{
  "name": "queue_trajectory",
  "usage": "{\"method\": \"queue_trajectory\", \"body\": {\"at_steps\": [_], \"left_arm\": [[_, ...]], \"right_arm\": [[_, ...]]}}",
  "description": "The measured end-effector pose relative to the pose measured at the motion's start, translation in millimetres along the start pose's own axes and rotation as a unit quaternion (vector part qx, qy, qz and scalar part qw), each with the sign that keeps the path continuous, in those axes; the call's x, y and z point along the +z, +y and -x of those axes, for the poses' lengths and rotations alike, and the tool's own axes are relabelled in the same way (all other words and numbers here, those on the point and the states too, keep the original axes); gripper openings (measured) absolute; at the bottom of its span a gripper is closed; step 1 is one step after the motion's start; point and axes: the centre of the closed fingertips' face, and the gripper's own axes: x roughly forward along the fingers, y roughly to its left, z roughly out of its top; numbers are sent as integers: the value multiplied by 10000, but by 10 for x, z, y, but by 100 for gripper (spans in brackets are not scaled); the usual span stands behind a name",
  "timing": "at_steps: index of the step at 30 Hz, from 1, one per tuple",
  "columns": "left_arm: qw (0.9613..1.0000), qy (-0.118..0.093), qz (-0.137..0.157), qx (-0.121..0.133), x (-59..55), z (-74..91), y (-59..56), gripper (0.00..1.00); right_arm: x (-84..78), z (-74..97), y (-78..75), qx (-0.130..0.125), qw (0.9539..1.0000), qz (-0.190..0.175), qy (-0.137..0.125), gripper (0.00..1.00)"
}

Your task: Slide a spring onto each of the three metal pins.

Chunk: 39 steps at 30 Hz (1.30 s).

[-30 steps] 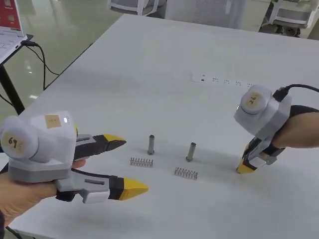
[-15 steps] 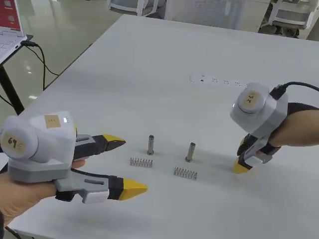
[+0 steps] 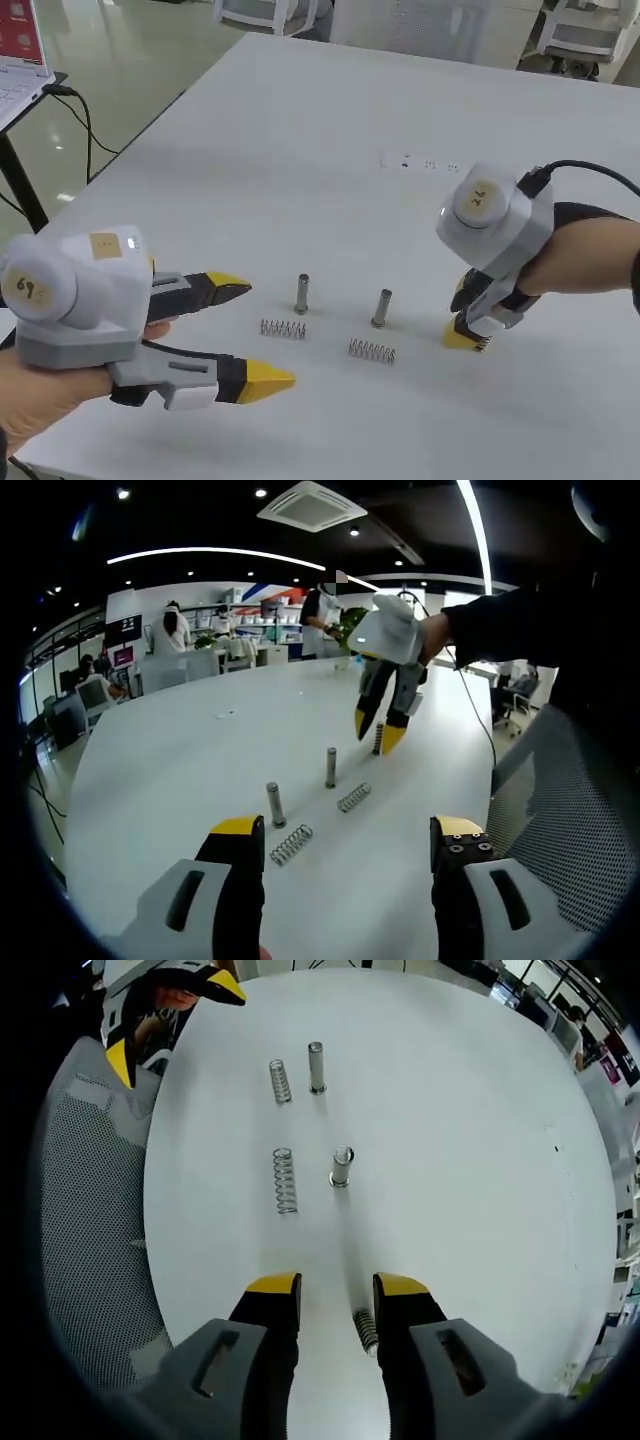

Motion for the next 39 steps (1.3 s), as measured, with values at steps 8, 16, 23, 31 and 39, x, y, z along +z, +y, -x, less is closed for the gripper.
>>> {"method": "queue_trajectory", "body": {"at_steps": [8,16,23,31,39], "left_arm": [[10000,-6,-20,-20,11,2,-17,65],[10000,-6,-28,-23,11,10,-23,65],[10000,-7,-28,-45,11,1,-38,65],[10000,-9,-16,-47,7,-5,-33,65],[10000,7,-1,-56,-10,-8,-32,65]], "right_arm": [[147,-58,160,124,9998,158,-55,30],[256,-134,298,245,9993,250,-93,29],[313,-224,367,320,9990,277,-108,28],[400,-309,392,347,9989,261,-184,25],[446,-388,405,361,9988,272,-182,24]]}}
